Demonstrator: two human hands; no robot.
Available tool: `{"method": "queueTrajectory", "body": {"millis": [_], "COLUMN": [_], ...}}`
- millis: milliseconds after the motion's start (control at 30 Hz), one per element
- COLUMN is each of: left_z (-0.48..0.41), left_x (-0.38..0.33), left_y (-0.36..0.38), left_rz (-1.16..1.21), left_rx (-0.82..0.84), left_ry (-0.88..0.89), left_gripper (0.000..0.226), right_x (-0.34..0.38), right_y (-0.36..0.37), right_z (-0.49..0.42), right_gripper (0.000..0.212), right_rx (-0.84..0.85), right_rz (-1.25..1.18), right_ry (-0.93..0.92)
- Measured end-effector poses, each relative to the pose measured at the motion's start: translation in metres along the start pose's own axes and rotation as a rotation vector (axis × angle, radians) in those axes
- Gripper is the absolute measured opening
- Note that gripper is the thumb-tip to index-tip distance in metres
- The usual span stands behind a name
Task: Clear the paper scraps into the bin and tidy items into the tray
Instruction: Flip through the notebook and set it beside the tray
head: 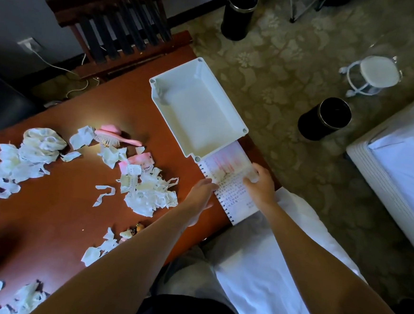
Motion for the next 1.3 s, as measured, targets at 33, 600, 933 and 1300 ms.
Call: {"method": "queueTrajectory", "body": {"millis": [33, 600, 933, 1300], "left_z": [-0.001, -0.002, 0.013, 0.056], "left_x": [-0.001, -0.012, -0.013, -0.016], "left_y": [-0.001, -0.021, -0.034, -0.072], "left_rz": [0.004, 0.052, 0.002, -0.112], "left_rx": [-0.003, -0.075, -0.107, -0.153], "left_ry": [-0.002, 0.024, 0.066, 0.140], "left_gripper": [0.046, 0.033, 0.023, 0.038], "right_x": [0.001, 0.028, 0.039, 0.087], "right_y": [0.002, 0.024, 0.032, 0.065], "right_z": [0.000, -0.016, -0.009, 0.040], "right_gripper": [0.058, 0.071, 0.075, 0.066], "right_rx": [-0.003, 0.021, -0.013, 0.018], "right_rz": [0.018, 0.262, 0.296, 0.224], "right_ry": [-0.007, -0.120, -0.138, -0.282]}}
Point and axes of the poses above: each hand's wrist, its own z-axis away from the middle knuckle, its own y-axis out of the palm, x = y × z, the point moved 7 cm from there along -z, towards the middle knuckle, and after that the axes turned 12 degrees about x, right-handed, at the moved point
